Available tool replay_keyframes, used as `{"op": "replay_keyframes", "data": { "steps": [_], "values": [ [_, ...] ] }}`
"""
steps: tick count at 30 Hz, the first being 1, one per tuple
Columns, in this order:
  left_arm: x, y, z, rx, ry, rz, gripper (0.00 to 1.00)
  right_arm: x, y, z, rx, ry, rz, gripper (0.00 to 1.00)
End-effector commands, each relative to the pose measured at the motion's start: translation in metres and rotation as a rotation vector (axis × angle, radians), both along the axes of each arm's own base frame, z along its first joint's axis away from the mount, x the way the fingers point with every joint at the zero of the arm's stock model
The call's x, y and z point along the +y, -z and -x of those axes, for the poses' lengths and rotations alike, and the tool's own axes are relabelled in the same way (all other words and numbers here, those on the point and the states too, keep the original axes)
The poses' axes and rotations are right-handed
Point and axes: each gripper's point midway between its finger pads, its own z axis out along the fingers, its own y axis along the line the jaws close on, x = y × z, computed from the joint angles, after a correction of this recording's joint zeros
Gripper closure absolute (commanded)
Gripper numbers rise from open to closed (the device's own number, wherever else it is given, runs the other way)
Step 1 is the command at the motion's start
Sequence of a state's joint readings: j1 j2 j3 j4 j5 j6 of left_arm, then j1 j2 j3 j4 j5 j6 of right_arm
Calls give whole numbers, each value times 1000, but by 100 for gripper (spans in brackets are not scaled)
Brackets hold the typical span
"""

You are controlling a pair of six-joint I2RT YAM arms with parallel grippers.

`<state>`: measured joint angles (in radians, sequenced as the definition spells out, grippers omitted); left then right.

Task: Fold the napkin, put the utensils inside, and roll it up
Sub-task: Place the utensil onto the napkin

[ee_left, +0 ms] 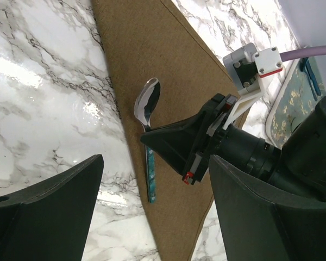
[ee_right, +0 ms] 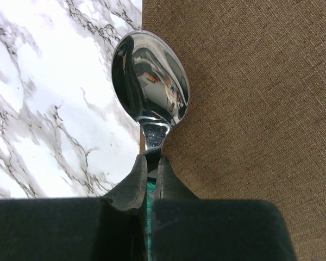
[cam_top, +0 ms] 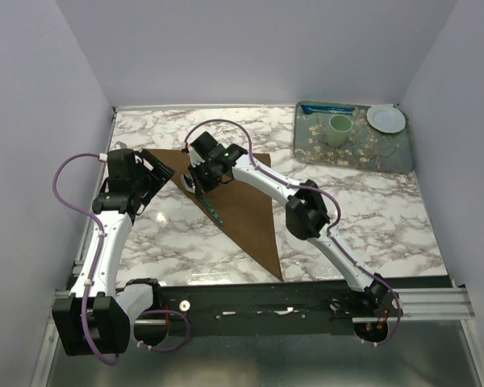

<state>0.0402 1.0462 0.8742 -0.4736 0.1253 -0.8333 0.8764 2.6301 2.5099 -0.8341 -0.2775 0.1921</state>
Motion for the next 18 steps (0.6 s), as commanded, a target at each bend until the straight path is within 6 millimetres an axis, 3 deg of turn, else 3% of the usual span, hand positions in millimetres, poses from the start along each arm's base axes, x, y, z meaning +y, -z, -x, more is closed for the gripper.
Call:
{"op": "replay_keyframes", "data": {
  "steps": [1, 6, 10, 18],
  "values": [
    [-2, -5, 0, -26, 27, -5, 13, 4, 23, -2, -19, 1, 30, 92],
    [-2, -5, 0, -24, 31, -4, 13, 2, 32, -5, -26, 7, 46, 87],
    [-3, -5, 0, -26, 33, -2, 13, 3, 33, -7, -32, 8, 43, 78],
    [-3, -4, -2, -28, 35, 2, 13, 4, 32, -5, -17, 19, 35, 75]
  ]
}}
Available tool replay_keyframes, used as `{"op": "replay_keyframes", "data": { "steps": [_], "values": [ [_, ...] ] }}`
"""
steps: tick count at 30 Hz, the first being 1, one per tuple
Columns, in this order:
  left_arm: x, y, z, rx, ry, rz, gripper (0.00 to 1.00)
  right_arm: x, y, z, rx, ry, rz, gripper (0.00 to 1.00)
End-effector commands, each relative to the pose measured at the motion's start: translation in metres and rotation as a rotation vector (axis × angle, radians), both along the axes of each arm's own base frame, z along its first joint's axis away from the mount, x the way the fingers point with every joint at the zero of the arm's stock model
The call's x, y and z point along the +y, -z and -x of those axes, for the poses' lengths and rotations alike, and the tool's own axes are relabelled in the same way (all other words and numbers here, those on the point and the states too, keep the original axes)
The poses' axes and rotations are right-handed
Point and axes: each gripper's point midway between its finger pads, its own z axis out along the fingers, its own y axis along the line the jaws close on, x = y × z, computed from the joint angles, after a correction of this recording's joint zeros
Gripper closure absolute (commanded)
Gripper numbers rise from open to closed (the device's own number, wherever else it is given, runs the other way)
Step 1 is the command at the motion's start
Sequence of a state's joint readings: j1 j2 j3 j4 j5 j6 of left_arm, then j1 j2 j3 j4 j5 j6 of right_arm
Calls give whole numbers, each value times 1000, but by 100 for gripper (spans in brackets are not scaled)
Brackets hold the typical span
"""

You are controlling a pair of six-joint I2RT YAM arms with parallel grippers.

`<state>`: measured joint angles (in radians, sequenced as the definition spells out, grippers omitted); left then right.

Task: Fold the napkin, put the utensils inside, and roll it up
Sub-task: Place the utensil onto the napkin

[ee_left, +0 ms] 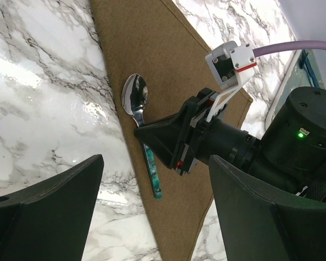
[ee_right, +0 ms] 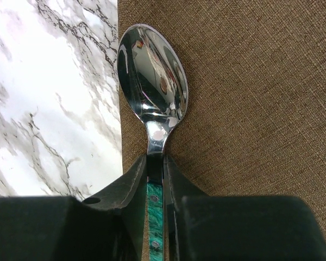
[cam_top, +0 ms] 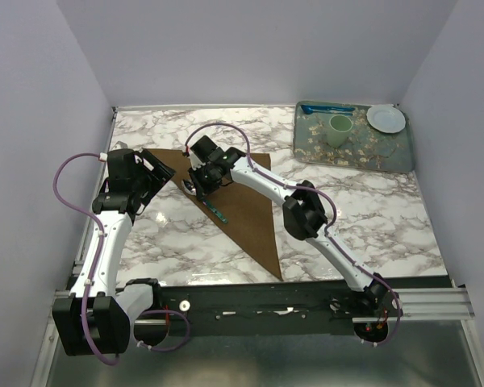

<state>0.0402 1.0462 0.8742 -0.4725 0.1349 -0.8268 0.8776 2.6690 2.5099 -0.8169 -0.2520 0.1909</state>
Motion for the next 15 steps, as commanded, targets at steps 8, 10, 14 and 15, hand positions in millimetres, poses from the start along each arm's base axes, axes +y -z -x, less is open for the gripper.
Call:
{"op": "replay_keyframes", "data": {
  "steps": [8, 10, 14, 15],
  "values": [
    [-4, -4, -2, -26, 32, 12, 13, 1, 11, 2, 21, 71, 14, 80],
    [-4, -4, -2, -26, 34, 13, 13, -2, 11, -3, 9, 92, 24, 81],
    [-5, -6, -2, -32, 36, 12, 13, -5, 4, -9, -15, 111, 20, 82],
    [-5, -5, -1, -28, 38, 12, 13, -6, 3, -10, -18, 111, 21, 82]
  ]
}}
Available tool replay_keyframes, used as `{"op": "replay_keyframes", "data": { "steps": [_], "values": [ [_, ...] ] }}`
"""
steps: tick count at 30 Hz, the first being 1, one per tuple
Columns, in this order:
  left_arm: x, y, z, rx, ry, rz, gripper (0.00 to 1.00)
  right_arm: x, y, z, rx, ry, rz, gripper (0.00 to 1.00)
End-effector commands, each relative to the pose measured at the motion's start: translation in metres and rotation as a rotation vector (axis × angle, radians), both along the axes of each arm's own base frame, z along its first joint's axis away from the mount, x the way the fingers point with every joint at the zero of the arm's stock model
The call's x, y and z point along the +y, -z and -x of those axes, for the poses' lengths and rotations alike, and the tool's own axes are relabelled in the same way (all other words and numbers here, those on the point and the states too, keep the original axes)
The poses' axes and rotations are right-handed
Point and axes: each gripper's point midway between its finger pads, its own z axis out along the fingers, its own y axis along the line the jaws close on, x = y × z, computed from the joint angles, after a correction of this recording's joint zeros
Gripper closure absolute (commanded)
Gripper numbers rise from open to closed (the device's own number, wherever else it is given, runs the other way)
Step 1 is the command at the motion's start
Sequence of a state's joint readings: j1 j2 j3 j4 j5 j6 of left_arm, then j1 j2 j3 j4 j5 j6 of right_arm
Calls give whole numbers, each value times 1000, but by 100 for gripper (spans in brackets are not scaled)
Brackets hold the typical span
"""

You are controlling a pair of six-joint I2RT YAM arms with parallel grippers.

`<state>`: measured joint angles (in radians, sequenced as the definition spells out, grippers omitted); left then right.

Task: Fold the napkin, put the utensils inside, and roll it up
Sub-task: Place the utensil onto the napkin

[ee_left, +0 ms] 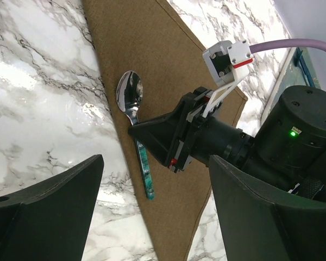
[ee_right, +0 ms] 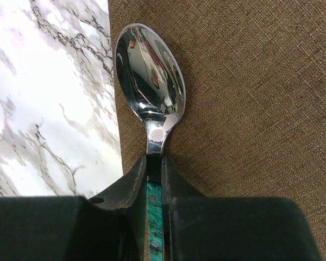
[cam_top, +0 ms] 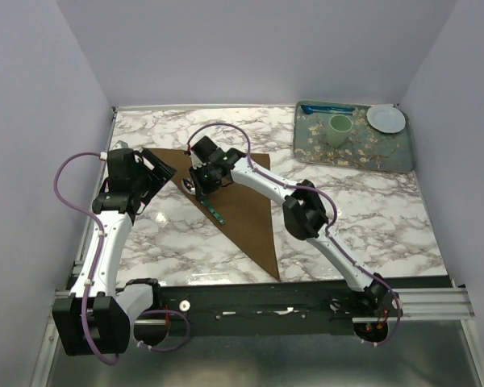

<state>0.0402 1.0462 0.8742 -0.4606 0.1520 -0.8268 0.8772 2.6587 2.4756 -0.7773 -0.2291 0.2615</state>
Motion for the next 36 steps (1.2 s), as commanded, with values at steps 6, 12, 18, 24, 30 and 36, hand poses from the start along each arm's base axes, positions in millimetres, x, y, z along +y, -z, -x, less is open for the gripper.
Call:
{"op": "replay_keyframes", "data": {
  "steps": [6, 12, 18, 24, 30, 36],
  "values": [
    [-4, -1, -1, -20, 30, 10, 13, -15, 5, -6, -35, 43, 60, 79],
    [-6, 0, -2, -22, 37, 18, 13, -19, -3, -9, -60, 57, 69, 75],
    [-5, -1, -3, -25, 37, 18, 13, -21, -11, -11, -71, 67, 65, 68],
    [-5, 1, -2, -24, 34, 21, 13, -21, -10, -10, -68, 64, 66, 65],
    [-5, 2, -10, -20, 22, 44, 13, -20, -20, -15, -99, 65, 61, 69],
    [-3, 1, -20, -16, 9, 68, 14, -18, -25, -18, -111, 59, 48, 83]
  ]
}}
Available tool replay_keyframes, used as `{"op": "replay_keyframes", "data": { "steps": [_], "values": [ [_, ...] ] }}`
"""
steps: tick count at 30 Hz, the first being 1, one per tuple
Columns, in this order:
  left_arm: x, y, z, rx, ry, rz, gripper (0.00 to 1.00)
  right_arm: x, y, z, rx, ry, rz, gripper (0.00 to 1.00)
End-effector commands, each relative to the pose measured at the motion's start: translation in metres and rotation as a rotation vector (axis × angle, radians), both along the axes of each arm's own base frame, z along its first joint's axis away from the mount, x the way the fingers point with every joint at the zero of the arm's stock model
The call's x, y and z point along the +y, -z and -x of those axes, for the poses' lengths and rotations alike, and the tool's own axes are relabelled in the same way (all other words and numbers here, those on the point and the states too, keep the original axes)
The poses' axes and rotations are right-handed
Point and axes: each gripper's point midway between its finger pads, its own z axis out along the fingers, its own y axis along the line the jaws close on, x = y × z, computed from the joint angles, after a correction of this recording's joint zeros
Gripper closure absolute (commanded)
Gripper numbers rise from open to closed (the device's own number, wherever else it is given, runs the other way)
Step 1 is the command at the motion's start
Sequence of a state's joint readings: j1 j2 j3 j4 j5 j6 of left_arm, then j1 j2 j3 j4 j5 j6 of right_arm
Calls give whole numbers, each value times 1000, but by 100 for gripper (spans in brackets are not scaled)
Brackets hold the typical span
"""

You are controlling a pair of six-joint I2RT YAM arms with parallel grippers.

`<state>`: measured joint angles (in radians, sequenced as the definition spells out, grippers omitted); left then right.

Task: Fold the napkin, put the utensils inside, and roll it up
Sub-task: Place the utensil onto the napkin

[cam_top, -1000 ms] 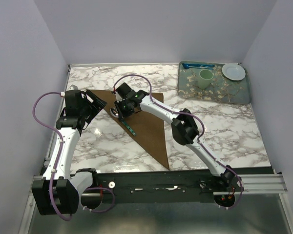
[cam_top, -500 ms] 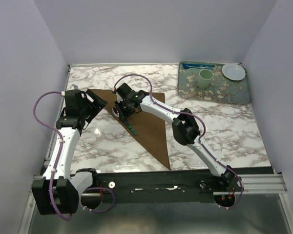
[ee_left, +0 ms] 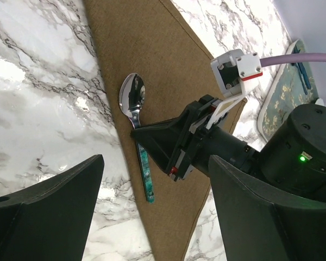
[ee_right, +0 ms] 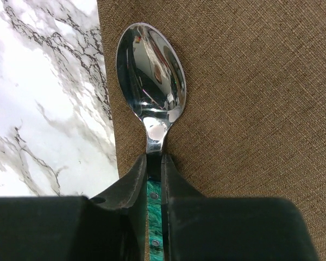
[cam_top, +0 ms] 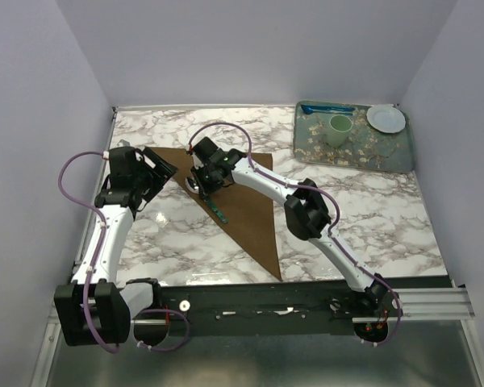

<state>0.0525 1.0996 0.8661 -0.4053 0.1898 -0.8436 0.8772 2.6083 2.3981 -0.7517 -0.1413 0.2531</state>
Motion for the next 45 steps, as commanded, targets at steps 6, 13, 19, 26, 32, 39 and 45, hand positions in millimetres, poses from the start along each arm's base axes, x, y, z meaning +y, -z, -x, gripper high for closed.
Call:
{"op": "replay_keyframes", "data": {
  "steps": [6, 13, 19, 26, 32, 39, 45],
  "values": [
    [-1, -6, -15, -18, -4, 48, 13, -8, -24, -9, -55, 22, 6, 83],
    [8, 5, -31, -14, -50, 118, 13, -8, -37, -9, -63, 36, -7, 63],
    [41, 39, -69, 30, -147, 144, 16, -7, -79, -6, -94, 21, -68, 38],
    [92, 89, -130, 65, -170, 131, 26, -28, -163, 15, -144, -24, -200, 31],
    [111, 109, -173, 38, -202, 145, 37, -108, -186, 22, -185, 52, -229, 31],
    [125, 127, -197, 50, -226, 145, 43, -147, -176, 37, -210, 72, -214, 31],
    [127, 144, -200, 97, -240, 149, 47, -159, -170, 39, -219, 94, -207, 31]
  ]
}}
